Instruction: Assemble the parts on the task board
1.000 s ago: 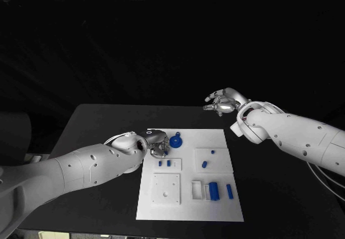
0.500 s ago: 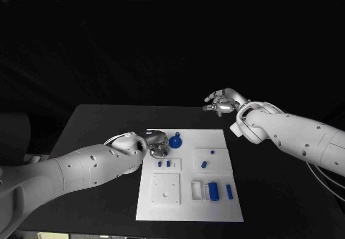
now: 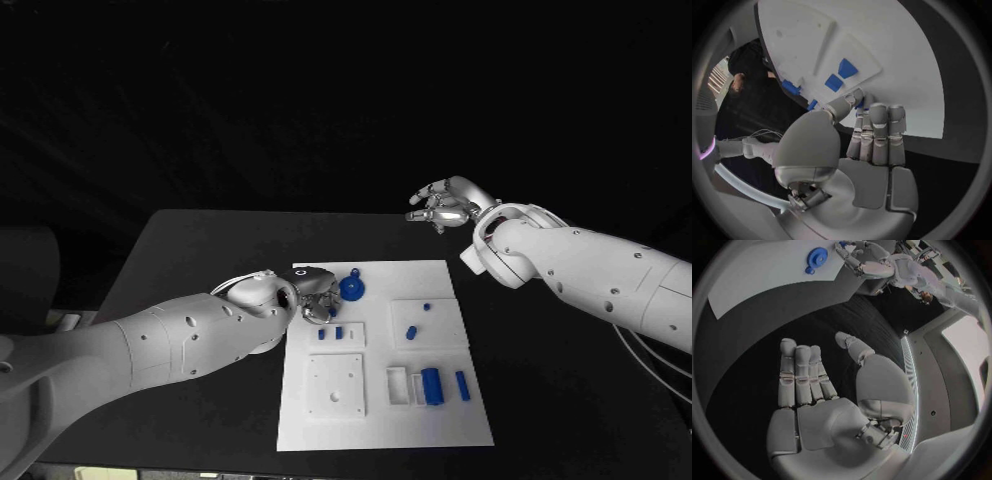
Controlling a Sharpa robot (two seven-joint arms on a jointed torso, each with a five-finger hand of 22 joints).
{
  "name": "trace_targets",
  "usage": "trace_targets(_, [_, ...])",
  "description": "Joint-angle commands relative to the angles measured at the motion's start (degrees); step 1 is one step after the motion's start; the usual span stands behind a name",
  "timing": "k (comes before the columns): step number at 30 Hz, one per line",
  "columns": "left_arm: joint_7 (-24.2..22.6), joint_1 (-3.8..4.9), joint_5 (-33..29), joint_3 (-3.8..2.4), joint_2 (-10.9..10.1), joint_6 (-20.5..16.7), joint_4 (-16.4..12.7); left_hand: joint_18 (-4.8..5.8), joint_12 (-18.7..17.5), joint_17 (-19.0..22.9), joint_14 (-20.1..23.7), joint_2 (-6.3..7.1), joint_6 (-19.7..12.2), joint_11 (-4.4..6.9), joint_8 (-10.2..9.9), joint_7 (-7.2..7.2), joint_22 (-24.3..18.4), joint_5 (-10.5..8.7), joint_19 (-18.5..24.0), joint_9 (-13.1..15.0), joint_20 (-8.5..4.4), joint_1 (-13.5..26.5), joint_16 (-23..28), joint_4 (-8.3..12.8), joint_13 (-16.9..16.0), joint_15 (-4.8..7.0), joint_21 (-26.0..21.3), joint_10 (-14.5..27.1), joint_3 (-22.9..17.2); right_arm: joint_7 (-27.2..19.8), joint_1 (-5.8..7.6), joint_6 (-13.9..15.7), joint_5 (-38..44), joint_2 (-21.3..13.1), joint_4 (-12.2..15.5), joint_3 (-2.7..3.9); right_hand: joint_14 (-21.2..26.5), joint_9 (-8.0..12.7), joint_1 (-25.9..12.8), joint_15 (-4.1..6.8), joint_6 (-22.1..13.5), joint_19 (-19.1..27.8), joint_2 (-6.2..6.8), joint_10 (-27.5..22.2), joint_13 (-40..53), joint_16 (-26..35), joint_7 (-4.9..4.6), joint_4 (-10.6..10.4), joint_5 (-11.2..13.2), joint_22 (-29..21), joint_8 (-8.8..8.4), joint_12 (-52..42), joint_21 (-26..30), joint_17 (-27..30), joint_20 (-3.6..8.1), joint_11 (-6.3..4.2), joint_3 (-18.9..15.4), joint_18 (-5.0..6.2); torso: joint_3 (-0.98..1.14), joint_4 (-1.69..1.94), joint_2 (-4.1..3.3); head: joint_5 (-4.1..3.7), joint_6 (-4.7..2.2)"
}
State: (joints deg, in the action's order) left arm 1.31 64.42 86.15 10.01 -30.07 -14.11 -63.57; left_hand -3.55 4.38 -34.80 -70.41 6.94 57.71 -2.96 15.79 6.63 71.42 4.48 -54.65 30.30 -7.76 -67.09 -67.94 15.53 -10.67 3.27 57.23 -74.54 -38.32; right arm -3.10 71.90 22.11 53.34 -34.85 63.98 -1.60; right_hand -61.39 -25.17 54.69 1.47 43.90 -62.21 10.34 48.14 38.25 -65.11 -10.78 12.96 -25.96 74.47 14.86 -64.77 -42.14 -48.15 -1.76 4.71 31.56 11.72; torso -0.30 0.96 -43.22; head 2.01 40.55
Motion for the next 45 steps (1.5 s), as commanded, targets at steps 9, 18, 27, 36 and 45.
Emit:
trace_targets(9, [-2.0, -0.27, 0.3, 0.13, -0.3, -1.8, -0.6, -2.76, 0.7, -0.5, 0.6, 1.36, -1.0, 0.04, -0.7, 0.49, 0.4, -0.43, 0.2, -0.3, -1.20, 0.0, -1.2, 0.1, -0.5, 0.28, 0.4, -0.7, 0.3, -0.4, -0.01, -0.5, 0.4, 0.0, 0.0, 0.00, 0.1, -0.1, 0.0, 0.15, 0.0, -0.5, -0.25, 0.3, -0.1, 0.1, -0.26, 0.2, 0.2, 0.1, 0.26, -0.2, 0.3, 0.1, -0.04, -0.10, -0.2, 3.28, -0.01, 0.01, 0.01, -0.21, -0.02])
trace_targets(18, [-1.5, -0.27, 0.3, 0.12, -0.5, -2.1, -0.5, -2.75, 1.1, -0.6, 0.9, 1.95, -2.1, -0.24, -1.2, 0.94, 0.5, -0.48, 0.2, -0.6, -1.15, -0.2, -1.4, 0.0, -0.6, 0.02, 0.3, 0.8, 0.3, -0.4, -0.01, -0.6, 0.4, -0.1, 0.0, 0.00, 0.1, -0.1, 0.0, 0.15, 0.0, -0.5, -0.23, 0.3, -0.2, 0.1, -0.26, 0.2, 0.2, 0.1, 0.26, -0.2, 0.3, 0.1, -0.04, -0.11, -0.2, 3.28, 0.02, 0.02, 0.00, -0.23, -0.03])
trace_targets(27, [-1.3, -0.27, 0.3, 0.11, -0.9, -3.4, -0.6, -2.98, 1.1, -0.6, 1.4, 2.85, -4.5, -1.14, -2.2, 1.06, 0.6, -0.50, 0.3, -1.2, -0.47, -0.6, -1.6, 0.0, -0.6, -0.84, 0.1, 4.0, 0.3, -0.4, -0.01, -0.5, 0.4, -0.2, 0.0, 0.00, 0.1, -0.1, 0.0, 0.15, 0.0, -0.5, -0.19, 0.3, -0.3, 0.1, -0.27, 0.2, 0.2, 0.1, 0.25, -0.2, 0.4, 0.1, -0.04, -0.10, -0.2, 3.28, 0.00, 0.03, 0.02, -0.27, -0.11])
trace_targets(36, [-1.0, -0.27, 0.3, 0.09, -1.3, -3.9, -0.8, -3.68, 1.7, -0.6, 2.0, 3.83, -5.6, -2.38, -2.2, 0.66, 0.8, -0.47, 0.5, -1.4, 0.70, -1.3, -1.9, -0.1, -0.6, -2.05, -0.1, 9.1, 0.4, -0.4, -0.01, -0.5, 0.4, -0.2, 0.0, 0.00, 0.2, 0.0, 0.0, 0.14, -0.1, -0.5, -0.16, 0.2, -0.3, 0.1, -0.28, 0.2, 0.2, 0.1, 0.22, -0.2, 0.4, 0.2, -0.05, -0.09, -0.2, 3.28, 0.00, 0.02, 0.02, -0.25, -0.14])
trace_targets(45, [-0.7, -0.26, 0.3, -0.12, -2.8, -4.4, -1.6, -4.26, 5.9, -0.5, 2.5, 4.08, -5.8, -2.71, -1.5, 1.23, 1.1, -0.38, 0.6, -1.4, 1.26, -2.3, -2.3, -0.1, -1.6, -2.39, -0.1, 12.1, 0.2, -0.5, -0.02, -0.8, 0.4, -0.6, 0.1, -0.01, 0.2, 0.0, 0.1, 0.13, -0.1, -0.5, -0.20, 0.2, -0.4, 0.1, -0.28, 0.3, 0.2, 0.1, 0.22, -0.2, 0.5, 0.2, -0.04, -0.08, -0.2, 3.28, -0.01, 0.02, 0.02, -0.27, -0.30])
